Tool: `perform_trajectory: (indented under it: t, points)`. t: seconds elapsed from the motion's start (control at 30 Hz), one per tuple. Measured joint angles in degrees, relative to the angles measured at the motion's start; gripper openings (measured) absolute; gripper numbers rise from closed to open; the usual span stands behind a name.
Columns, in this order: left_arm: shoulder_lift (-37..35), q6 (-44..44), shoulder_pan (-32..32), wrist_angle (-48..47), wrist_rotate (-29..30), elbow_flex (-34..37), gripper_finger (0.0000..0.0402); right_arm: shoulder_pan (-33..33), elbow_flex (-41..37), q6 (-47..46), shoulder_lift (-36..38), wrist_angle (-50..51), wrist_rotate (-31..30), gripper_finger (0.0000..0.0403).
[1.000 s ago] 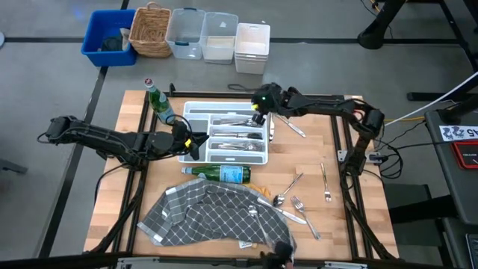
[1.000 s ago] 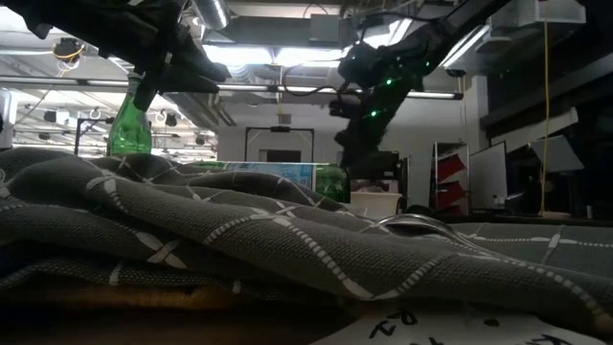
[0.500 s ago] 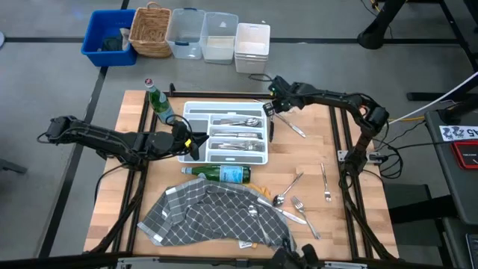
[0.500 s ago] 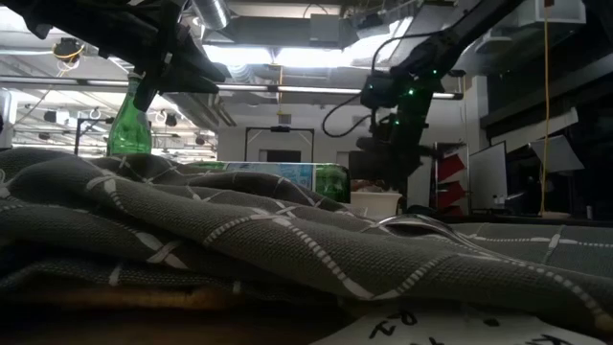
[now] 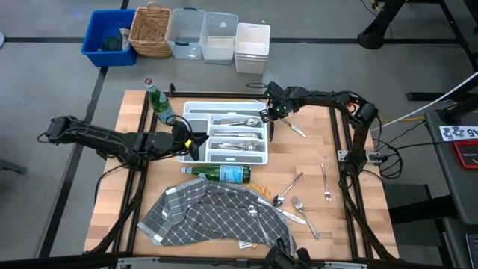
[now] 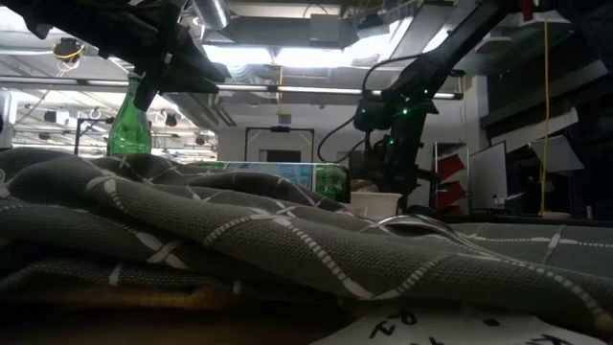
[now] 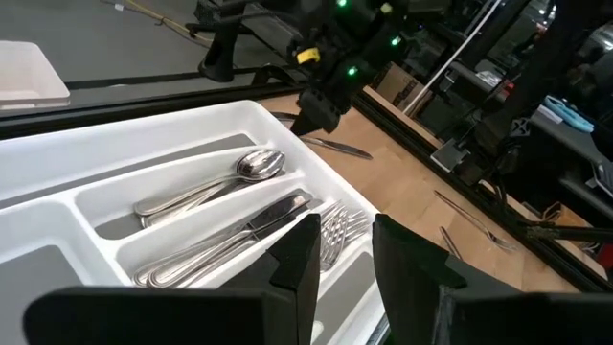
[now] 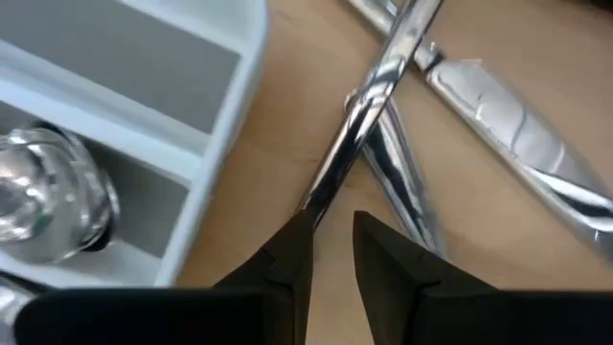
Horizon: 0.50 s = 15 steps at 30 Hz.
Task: Sort silverware
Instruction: Put the silver table knife into the silverware tray
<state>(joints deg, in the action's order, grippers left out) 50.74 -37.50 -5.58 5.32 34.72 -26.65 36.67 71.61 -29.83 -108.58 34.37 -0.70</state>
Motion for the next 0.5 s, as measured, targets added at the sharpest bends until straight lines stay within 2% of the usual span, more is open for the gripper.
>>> perform_trajectory:
  t: [0.5]
  points:
    - [-0.02,0.0,0.0,-0.2,0.0,0.0,0.0086,0.11,-0.02,-4.76,-1.1,-1.55,0.28,0.0079]
